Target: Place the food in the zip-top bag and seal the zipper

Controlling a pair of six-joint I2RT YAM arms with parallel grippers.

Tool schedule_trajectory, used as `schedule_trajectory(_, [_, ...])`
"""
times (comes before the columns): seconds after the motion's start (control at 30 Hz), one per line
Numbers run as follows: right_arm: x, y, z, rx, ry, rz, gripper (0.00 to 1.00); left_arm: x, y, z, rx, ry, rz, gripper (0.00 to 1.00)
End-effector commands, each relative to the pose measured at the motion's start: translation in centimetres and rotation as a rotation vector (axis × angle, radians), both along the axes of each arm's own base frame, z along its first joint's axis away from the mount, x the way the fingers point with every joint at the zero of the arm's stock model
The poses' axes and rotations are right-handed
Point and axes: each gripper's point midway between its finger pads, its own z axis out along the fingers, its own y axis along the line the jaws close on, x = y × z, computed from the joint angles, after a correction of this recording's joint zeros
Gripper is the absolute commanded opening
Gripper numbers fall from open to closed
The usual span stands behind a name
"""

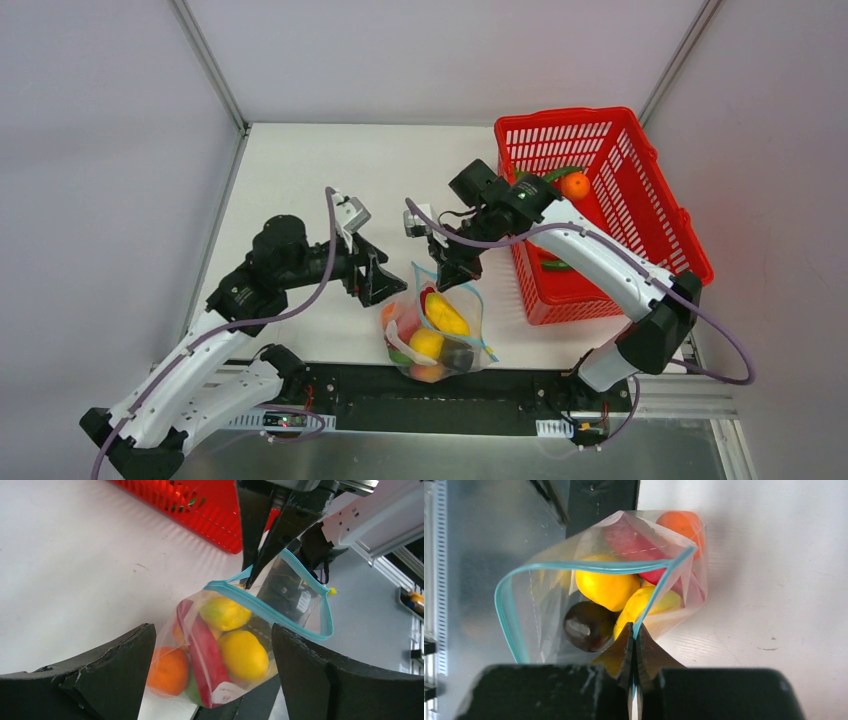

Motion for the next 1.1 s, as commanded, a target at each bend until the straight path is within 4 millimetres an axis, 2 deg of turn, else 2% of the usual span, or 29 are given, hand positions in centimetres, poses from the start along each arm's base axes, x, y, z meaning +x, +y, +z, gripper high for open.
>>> schedule_trajectory(0.0, [0.9, 0.3, -0.8, 0.012, -0.077, 0.111, 0.0, 0.4, -2.0, 1.4, -0.082, -0.197, -0.137, 0.87])
schedule_trajectory(0.07, [0.6, 0.6, -0.3, 0.038, -0.078, 0.145, 0.0, 1.9, -1.5, 0.6, -0.038, -0.24, -0.075, 0.87])
schedule_trajectory(0.17, [0.5, 0.8, 0.1, 0.074, -0.098, 0.181, 0.0, 2.5, -1.3, 0.5, -0.022, -0.317, -0.061, 0.88])
schedule_trajectory(0.27, [0.5, 0.8, 0.3, 0.092, -0.116, 0.195, 0.0, 1.9, -1.3, -0.1, 0.01, -0.424, -0.129, 0.91])
schedule_trajectory(0.37, [0.2, 0.8, 0.7, 0.119, -0.123, 0.207, 0.0, 2.4, -0.9, -0.8, 0.053, -0.47, -0.125, 0.91])
schedule_trajectory(0.63, [-0.7, 1.1, 2.3, 0.233, -0.17, 0.219, 0.0, 1.6, -2.4, -1.7, 0.063, -0.559, -0.295, 0.9])
schedule_trajectory(0.77, [-0.6, 1.1, 2.4, 0.238, -0.176, 0.209, 0.0, 0.5, -3.3, -1.6, 0.022, -0.558, -0.409, 0.85])
schedule_trajectory(0.87, [-0.6, 1.3, 2.3, 0.243, -0.168, 0.201, 0.0, 0.1, -3.8, -1.3, -0.005, -0.56, -0.456, 0.74])
schedule_trajectory(0.97, [-0.3, 1.7, 1.9, 0.245, -0.167, 0.178, 0.0, -0.5, -4.0, -1.6, -0.004, -0.524, -0.509, 0.6])
schedule_trajectory(1.07, [-0.2, 1.8, 1.6, 0.245, -0.166, 0.175, 0.0, -0.7, -4.2, -1.2, -0.022, -0.532, -0.519, 0.53])
